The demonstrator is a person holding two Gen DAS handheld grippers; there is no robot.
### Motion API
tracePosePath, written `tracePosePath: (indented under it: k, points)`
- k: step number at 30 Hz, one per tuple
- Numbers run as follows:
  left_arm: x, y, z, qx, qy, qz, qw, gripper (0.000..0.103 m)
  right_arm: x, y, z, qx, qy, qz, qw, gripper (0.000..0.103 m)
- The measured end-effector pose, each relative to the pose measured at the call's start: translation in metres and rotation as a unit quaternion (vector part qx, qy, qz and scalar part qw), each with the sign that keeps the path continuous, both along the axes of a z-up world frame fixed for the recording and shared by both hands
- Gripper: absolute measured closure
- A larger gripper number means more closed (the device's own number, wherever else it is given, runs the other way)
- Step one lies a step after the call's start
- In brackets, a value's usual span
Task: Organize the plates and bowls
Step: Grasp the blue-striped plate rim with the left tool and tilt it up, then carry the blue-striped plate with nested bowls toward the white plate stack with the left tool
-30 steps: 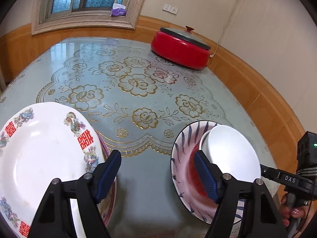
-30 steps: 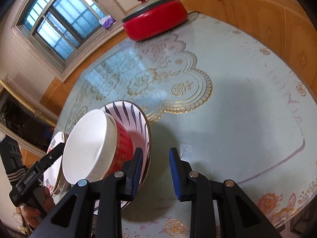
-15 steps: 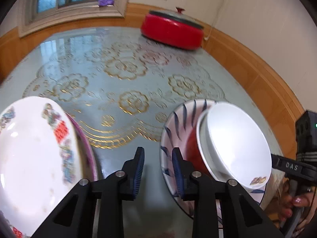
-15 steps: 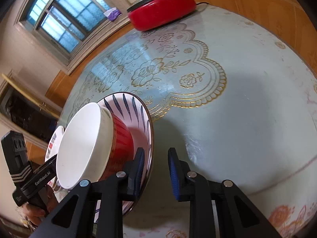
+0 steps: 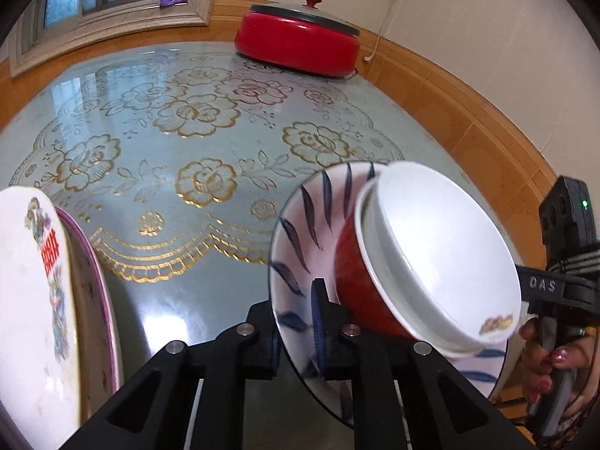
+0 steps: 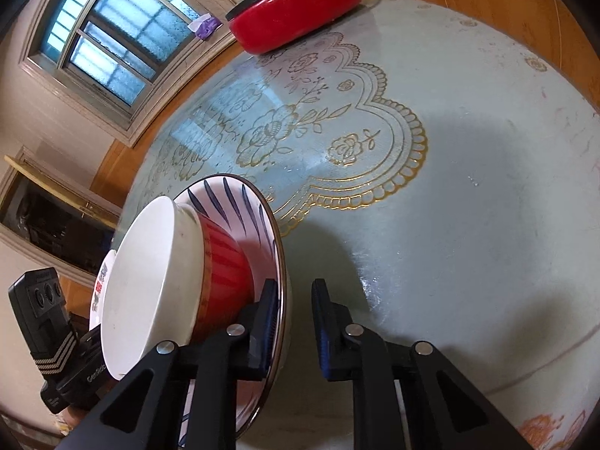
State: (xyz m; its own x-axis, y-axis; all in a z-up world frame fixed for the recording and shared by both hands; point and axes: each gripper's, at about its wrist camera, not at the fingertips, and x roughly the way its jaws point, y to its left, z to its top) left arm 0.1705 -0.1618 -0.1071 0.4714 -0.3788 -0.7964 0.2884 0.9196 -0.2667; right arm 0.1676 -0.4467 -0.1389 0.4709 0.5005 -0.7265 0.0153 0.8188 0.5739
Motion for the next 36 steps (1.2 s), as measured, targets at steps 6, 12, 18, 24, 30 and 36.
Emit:
tracePosePath:
  k: [6,12,18,24,30,36]
  points:
    - [0.004,0.002,0.001,-0.002,-0.004,-0.001,1.0000,0.090,-0.001,-0.001,-0.001,0.007,0.001,0.005,1.000,0.086]
    - [0.003,0.005,0.000,-0.015,-0.013,-0.004,0.9998,0.090,0.001,-0.001,-0.002,0.010,-0.002,0.015,1.000,0.086]
    - [0.004,0.006,-0.001,-0.018,-0.020,-0.001,0.9996,0.089,0.002,0.008,0.001,-0.023,-0.016,0.027,0.999,0.089]
    - [0.000,0.003,-0.002,-0.017,-0.034,-0.004,0.9992,0.093,0.003,0.007,-0.001,-0.011,-0.015,0.020,1.000,0.090]
    - [-0.003,0.007,-0.003,-0.028,-0.042,-0.008,0.9987,0.092,0.004,0.006,-0.003,-0.006,-0.013,0.020,1.000,0.090]
    - [-0.002,0.011,-0.004,-0.045,-0.040,-0.003,0.9982,0.092,0.005,0.006,-0.002,-0.007,-0.012,0.028,1.000,0.091]
